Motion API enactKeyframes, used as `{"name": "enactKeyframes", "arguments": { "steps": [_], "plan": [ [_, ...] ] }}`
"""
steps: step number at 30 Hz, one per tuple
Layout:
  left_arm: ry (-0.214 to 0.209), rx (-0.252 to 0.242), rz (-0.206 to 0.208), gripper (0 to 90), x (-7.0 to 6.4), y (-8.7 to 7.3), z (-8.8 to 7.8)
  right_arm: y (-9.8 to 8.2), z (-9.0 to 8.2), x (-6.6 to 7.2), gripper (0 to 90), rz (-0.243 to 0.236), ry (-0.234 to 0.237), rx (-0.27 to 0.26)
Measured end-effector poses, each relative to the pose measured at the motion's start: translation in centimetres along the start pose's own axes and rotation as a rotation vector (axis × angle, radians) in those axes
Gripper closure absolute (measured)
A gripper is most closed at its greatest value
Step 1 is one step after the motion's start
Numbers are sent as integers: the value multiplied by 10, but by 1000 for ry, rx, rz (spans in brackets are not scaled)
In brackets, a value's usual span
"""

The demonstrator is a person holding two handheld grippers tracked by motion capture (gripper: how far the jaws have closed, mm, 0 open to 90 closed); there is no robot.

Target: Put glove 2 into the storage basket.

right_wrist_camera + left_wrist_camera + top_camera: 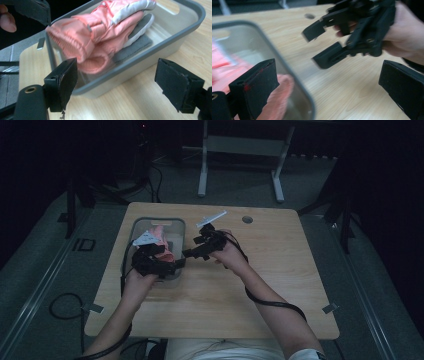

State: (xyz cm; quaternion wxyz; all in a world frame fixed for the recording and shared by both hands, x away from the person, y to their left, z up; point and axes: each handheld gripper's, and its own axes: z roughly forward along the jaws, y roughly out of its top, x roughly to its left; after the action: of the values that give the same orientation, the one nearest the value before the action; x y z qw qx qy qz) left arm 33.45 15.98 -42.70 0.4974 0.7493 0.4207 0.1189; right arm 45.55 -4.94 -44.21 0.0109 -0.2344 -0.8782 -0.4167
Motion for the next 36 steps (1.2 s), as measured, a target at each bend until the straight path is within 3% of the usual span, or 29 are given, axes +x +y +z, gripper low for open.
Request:
{"name": "enactKeyframes", "arguments": {
  "steps": [5,10,14,17,22,27,36],
  "plan": [
    [-18,27,62,18,-21,-9,11,-12,-9,2,174,-13,-9,-10],
    [-61,43,90,18,-37,-15,20,-24,-16,1,174,-13,-15,-4],
    [-63,48,126,17,-47,-22,30,-35,-20,-1,174,-11,-20,-6],
    [-94,65,126,17,-52,-27,37,-44,-22,-2,174,-11,-23,-6],
    [-110,76,137,18,-62,-34,46,-59,-26,-3,174,-6,-32,1],
    [-132,115,168,18,-74,-42,59,-77,-27,-3,174,4,-34,8],
    [-163,145,195,18,-84,-58,76,-104,-26,-4,177,9,-31,18]
  ]
}}
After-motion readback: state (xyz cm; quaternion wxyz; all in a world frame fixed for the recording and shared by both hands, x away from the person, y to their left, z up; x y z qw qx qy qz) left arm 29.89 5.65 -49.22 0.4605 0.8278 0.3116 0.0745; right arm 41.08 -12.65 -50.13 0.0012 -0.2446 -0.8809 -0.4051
